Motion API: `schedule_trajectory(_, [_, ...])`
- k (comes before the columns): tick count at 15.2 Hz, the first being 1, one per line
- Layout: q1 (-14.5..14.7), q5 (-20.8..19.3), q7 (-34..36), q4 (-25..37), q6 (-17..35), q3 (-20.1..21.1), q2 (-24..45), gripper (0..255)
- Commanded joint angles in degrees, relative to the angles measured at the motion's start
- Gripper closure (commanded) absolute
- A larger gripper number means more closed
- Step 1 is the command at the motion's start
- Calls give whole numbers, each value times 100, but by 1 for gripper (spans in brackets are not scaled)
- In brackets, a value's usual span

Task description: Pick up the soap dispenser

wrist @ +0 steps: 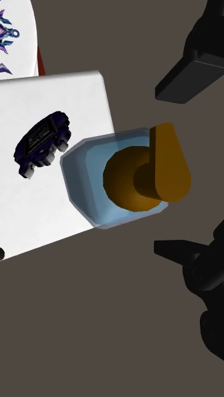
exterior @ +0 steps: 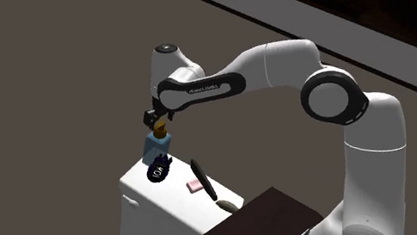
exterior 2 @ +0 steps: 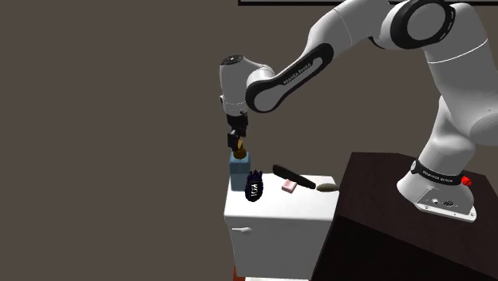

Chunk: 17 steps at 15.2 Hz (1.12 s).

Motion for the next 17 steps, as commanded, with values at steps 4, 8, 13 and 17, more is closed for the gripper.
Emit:
schedule_trajectory(4, [33,-74,75,-20,227,-48,213,0])
schedule_trajectory(8, [33,-76,74,-11,229,-50,224,255])
schedule_trajectory(13, [33,-75,73,-4,223,-50,225,255])
schedule_trajectory(17, [21,-43,45,-8,128,-27,123,255])
